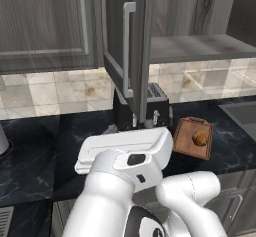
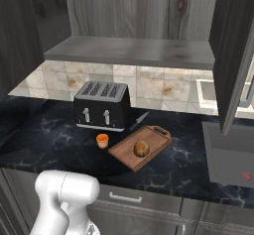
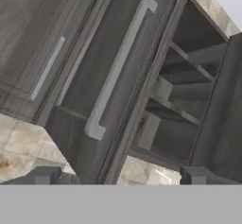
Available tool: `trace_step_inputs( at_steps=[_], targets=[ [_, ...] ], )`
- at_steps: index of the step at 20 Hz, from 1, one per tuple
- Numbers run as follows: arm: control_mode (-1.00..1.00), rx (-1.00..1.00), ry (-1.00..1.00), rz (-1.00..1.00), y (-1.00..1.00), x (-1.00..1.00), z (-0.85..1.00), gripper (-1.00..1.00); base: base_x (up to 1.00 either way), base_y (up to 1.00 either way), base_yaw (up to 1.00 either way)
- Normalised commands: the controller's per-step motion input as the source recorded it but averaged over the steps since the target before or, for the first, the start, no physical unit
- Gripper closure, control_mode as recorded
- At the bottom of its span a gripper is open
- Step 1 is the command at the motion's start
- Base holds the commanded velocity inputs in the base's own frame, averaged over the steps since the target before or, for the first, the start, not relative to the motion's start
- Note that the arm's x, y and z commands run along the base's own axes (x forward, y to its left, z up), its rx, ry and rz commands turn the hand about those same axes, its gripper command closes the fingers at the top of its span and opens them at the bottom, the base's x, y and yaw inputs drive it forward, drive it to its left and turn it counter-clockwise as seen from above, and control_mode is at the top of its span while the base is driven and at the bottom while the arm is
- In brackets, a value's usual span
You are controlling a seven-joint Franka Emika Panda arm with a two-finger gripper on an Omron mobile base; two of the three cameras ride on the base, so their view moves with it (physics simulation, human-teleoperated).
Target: Pick the bread, place it on the cutting board, pick the jam, place it on the counter, and close the cabinet.
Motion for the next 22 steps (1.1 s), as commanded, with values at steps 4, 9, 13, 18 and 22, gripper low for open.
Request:
trace_step_inputs(
  at_steps=[4, 9, 13, 18, 22],
  targets=[
    [-1.00, 0.00, -0.08, -0.11, 0.04, 0.30, 0.00, -1.00, 0.00, 0.00, 0.00],
    [-1.00, 0.00, -0.06, -0.09, 0.00, 0.36, -0.03, -1.00, 0.00, 0.00, 0.00],
    [-1.00, 0.00, -0.05, -0.09, 0.01, 0.36, -0.01, -1.00, 0.00, 0.00, 0.00],
    [-1.00, 0.00, -0.06, -0.09, 0.04, 0.31, 0.00, -1.00, 0.00, 0.00, 0.00],
    [-1.00, 0.00, -0.06, -0.09, 0.11, 0.24, -0.03, -1.00, 0.00, 0.00, 0.00]
  ],
)
